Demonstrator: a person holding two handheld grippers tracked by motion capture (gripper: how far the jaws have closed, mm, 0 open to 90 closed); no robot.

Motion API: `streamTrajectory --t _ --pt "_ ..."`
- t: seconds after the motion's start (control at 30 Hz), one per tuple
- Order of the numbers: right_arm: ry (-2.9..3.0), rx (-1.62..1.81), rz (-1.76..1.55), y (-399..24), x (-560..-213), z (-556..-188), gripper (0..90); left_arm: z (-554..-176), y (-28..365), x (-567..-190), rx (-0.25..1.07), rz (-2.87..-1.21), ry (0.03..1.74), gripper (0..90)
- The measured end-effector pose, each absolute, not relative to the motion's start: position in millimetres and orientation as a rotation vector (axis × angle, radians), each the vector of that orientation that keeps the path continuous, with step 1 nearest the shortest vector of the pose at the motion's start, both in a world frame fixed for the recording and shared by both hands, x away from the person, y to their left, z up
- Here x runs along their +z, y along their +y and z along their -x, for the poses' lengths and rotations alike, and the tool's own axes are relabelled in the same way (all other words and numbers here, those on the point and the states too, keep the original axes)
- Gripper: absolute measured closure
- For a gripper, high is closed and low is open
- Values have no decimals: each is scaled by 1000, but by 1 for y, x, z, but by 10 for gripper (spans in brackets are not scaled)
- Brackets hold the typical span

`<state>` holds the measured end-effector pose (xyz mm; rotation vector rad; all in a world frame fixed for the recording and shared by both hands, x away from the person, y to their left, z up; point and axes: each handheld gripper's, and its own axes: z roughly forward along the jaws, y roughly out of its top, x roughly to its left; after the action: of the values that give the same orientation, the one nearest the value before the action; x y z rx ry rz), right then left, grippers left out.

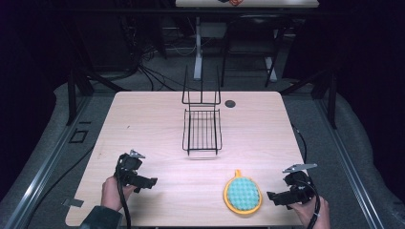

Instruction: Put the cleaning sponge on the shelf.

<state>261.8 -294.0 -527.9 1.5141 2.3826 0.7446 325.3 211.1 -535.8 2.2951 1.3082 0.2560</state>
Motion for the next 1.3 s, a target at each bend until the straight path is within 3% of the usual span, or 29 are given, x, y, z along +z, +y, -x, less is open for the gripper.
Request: streamTrajectory --t 0.77,0.97,1.3 --pt "2524 881 -1395 -237 -528 -275 45 -326 209 -537 249 -2305 1299 31" --pt "2523 886 -1399 -232 -529 -286 141 -326 209 -537 250 -2306 1299 31" --pt "2510 888 -1454 -228 -534 -296 412 -326 209 -537 248 -2303 1301 31"
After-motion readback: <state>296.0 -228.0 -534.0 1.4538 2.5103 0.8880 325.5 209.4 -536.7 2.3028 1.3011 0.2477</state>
